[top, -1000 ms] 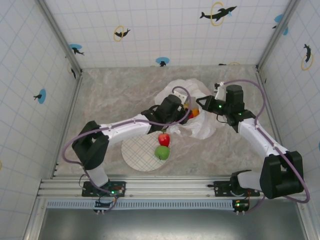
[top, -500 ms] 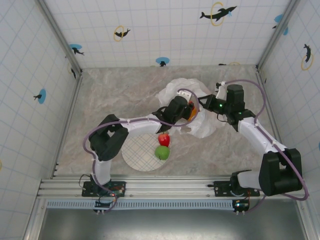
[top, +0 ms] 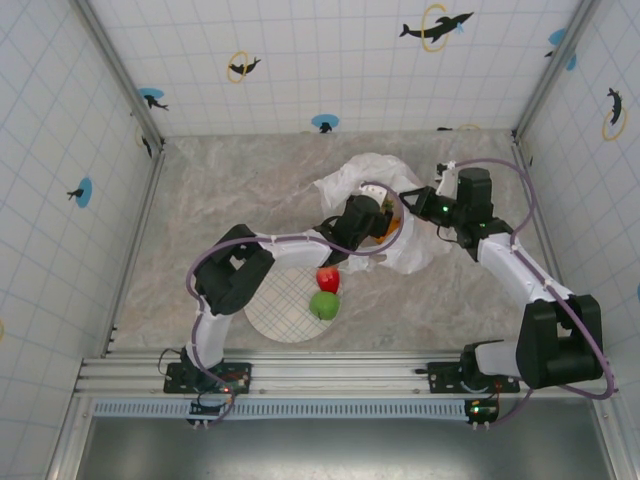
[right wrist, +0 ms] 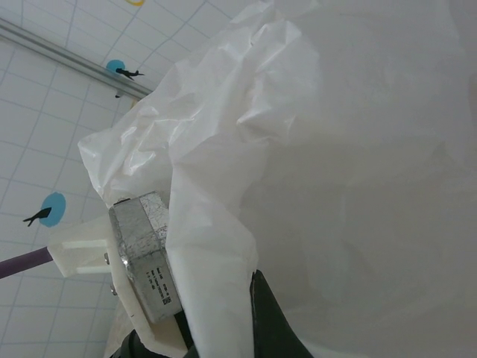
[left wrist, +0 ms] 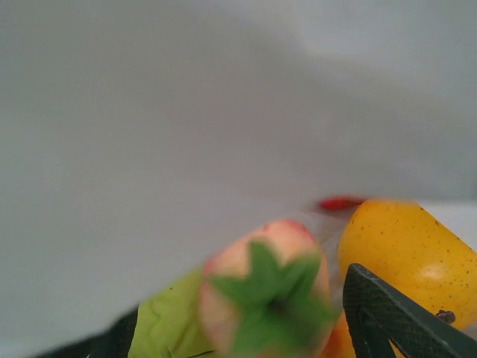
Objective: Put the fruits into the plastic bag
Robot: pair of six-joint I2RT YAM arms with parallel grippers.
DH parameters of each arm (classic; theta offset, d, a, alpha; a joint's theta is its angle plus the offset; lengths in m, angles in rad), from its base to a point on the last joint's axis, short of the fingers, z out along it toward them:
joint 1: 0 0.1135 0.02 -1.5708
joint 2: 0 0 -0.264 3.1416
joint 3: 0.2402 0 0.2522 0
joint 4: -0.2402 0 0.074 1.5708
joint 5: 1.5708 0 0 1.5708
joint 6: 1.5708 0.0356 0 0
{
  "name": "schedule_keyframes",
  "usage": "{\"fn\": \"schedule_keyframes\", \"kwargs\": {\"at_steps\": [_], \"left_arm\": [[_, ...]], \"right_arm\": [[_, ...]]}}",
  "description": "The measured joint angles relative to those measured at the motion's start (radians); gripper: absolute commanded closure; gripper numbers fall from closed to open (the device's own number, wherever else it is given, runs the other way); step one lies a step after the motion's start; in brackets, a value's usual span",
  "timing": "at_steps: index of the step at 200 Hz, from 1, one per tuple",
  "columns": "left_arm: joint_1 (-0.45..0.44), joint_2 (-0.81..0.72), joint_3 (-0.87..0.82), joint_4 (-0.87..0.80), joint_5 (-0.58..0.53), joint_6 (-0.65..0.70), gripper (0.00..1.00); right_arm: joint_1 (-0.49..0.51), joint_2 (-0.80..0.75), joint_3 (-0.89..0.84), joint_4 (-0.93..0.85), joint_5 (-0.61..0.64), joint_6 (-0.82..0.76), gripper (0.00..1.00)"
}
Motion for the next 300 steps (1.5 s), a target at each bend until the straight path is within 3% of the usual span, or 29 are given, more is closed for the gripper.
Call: {"fn": "schedule_keyframes", "kwargs": {"at_steps": [44,114,199,300], "left_arm": [[0.0,-0.024,-0.008,-0.002,0.024,-0.026,0.16],[0.001,-0.187,-0.095,-0.008,0.112,-0.078,0.17],[0.064,-0.452,-0.28,-0.057,0.397,-0.258,0.19],[0.106,-0.774,-0.476,-0.178,0.443,-0.322,0.17]], "right_arm": [[-0.006,0.0,0.0,0.0,-0.001,-0.001,1.0],[-0.014,0.0,-0.002,-0.01,0.005,-0.026,1.0],[-0.025,0.0,-0.024,-0.047,0.02,-0.077,1.0],[-0.026,0.0,-0.024,-0.073,0.025,-0.1,1.0]]}}
